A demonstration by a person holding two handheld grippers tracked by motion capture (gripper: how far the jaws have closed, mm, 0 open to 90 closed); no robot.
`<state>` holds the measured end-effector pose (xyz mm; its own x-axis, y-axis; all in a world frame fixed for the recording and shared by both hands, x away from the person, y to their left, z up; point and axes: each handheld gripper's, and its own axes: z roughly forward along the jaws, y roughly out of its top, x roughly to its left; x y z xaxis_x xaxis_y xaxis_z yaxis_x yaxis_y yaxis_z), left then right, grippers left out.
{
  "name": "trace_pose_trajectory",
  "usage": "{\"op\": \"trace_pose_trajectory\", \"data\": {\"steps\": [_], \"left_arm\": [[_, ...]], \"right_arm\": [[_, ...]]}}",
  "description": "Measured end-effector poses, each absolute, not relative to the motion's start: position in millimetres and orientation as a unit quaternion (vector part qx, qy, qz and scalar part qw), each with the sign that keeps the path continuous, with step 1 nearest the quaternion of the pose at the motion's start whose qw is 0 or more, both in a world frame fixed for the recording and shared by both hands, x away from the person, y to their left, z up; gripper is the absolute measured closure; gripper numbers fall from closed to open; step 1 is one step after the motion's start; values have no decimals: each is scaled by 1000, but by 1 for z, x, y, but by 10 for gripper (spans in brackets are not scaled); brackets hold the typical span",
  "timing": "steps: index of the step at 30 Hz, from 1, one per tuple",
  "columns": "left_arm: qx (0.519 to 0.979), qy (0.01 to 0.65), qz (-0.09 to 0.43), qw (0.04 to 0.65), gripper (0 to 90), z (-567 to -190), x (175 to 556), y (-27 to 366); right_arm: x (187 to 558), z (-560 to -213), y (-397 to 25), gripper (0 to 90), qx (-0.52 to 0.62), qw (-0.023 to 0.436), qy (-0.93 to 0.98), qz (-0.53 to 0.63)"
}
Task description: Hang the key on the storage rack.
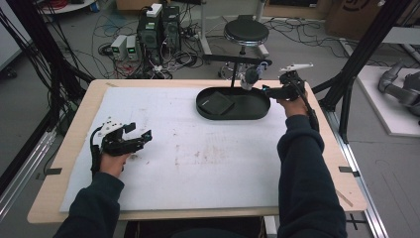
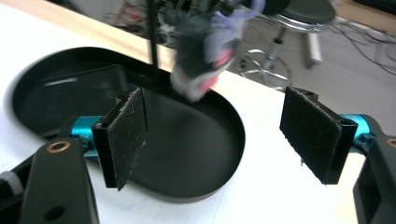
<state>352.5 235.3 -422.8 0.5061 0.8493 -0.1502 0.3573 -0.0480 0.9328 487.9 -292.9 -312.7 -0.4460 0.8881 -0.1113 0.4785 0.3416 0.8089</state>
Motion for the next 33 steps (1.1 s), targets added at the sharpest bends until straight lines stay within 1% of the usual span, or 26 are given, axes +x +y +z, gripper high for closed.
{"op": "trace_pose_trajectory", "data": {"steps": [4,6,7,8,11,12,22,23,29,33], "left_arm": [[688,438,230,531,237,-422,351,235],[686,438,232,533,237,-422,351,234],[686,438,232,533,237,-422,351,234],[685,435,232,536,237,-422,350,234],[684,434,232,539,237,-421,350,233],[683,432,233,541,237,-420,350,233],[682,426,235,546,228,-419,350,230],[684,424,235,546,227,-419,350,228],[684,419,239,547,224,-419,350,225],[683,419,243,546,225,-419,350,226]], "right_arm": [[468,-306,-301,238,415,266,777,391],[456,-305,-307,237,410,267,772,406],[456,-305,-307,237,410,267,772,406],[445,-304,-312,222,409,263,775,404],[437,-304,-315,221,403,264,776,406],[427,-306,-318,224,395,264,771,423],[394,-327,-323,216,395,261,766,434],[386,-335,-324,216,394,268,767,430],[368,-357,-326,216,403,275,760,430],[361,-366,-328,216,408,276,757,430]]}}
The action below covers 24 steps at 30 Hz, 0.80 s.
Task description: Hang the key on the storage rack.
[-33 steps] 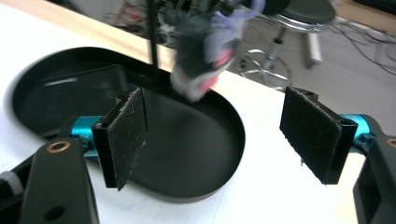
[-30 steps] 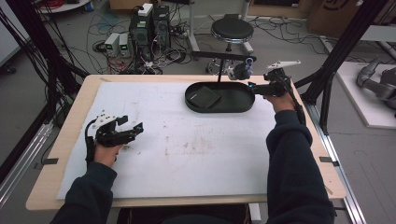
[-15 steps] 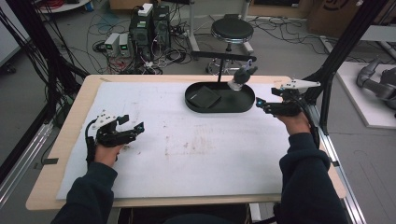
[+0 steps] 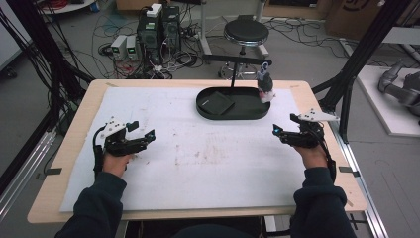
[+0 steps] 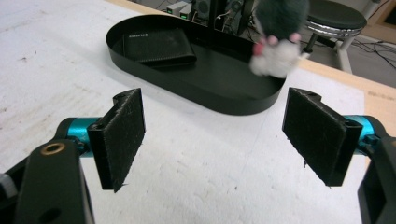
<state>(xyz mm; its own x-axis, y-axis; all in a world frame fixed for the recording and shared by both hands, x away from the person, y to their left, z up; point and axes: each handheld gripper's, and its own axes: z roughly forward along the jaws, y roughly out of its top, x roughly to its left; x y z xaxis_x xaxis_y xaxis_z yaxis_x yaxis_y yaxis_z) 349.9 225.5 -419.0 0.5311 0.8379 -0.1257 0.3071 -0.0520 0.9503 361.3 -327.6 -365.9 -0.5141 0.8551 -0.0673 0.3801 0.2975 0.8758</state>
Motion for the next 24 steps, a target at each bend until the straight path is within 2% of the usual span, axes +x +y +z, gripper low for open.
{"op": "trace_pose_trajectory", "data": {"steps": [15,24], "left_arm": [[687,411,245,547,225,-417,347,225],[685,412,245,548,225,-418,347,227]], "right_arm": [[349,-391,-324,216,415,260,770,409],[348,-391,-322,216,418,264,766,411]]}}
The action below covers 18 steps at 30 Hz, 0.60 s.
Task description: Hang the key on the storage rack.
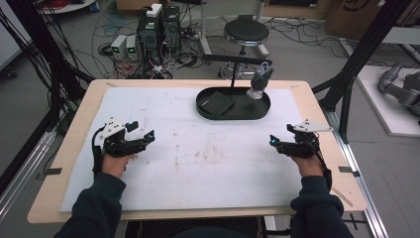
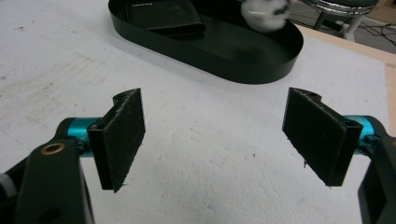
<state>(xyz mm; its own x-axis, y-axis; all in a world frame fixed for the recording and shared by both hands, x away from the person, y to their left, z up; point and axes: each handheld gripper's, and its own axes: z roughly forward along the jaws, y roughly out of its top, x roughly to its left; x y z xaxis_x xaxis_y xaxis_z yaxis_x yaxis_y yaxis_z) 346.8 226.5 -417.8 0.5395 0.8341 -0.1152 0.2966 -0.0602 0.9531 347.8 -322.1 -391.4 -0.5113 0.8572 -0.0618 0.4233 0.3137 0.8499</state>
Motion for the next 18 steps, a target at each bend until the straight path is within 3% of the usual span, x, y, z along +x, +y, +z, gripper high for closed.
{"op": "trace_pose_trajectory", "data": {"steps": [18], "left_arm": [[686,411,248,547,225,-419,347,226]], "right_arm": [[346,-394,-321,216,411,266,769,411]]}}
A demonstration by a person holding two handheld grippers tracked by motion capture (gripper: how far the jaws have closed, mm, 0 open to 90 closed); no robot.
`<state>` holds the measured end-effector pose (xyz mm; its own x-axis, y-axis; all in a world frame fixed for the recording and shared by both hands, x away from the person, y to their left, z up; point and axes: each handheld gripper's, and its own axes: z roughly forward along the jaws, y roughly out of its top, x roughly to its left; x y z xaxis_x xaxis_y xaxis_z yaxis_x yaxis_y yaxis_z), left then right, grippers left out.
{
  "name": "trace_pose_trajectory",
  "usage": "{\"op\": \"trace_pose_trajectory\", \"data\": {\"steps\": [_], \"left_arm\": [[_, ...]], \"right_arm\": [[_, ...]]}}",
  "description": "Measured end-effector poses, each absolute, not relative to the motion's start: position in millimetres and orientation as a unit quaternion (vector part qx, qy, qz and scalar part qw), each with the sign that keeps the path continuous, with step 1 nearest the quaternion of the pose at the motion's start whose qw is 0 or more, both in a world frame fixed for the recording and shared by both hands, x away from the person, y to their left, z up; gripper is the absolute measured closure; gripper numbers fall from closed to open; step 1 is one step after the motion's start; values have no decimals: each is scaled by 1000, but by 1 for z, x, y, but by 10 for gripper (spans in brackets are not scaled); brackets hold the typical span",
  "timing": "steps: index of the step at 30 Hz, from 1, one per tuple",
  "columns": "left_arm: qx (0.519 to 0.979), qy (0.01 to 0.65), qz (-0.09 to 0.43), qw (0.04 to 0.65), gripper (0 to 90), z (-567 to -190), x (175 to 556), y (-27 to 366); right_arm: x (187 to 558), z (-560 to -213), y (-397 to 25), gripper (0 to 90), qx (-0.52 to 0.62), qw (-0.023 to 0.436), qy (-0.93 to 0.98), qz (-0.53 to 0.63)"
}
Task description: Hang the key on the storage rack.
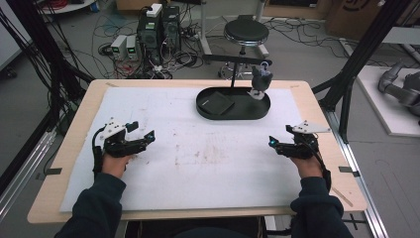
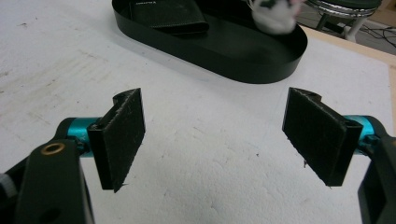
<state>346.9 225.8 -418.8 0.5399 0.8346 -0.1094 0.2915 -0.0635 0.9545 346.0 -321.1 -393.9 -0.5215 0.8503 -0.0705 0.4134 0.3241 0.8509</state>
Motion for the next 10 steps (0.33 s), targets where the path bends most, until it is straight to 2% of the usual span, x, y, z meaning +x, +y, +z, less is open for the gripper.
{"op": "trace_pose_trajectory", "data": {"steps": [10], "left_arm": [[685,414,245,547,225,-420,349,227]], "right_arm": [[347,-395,-323,216,415,269,765,412]]}}
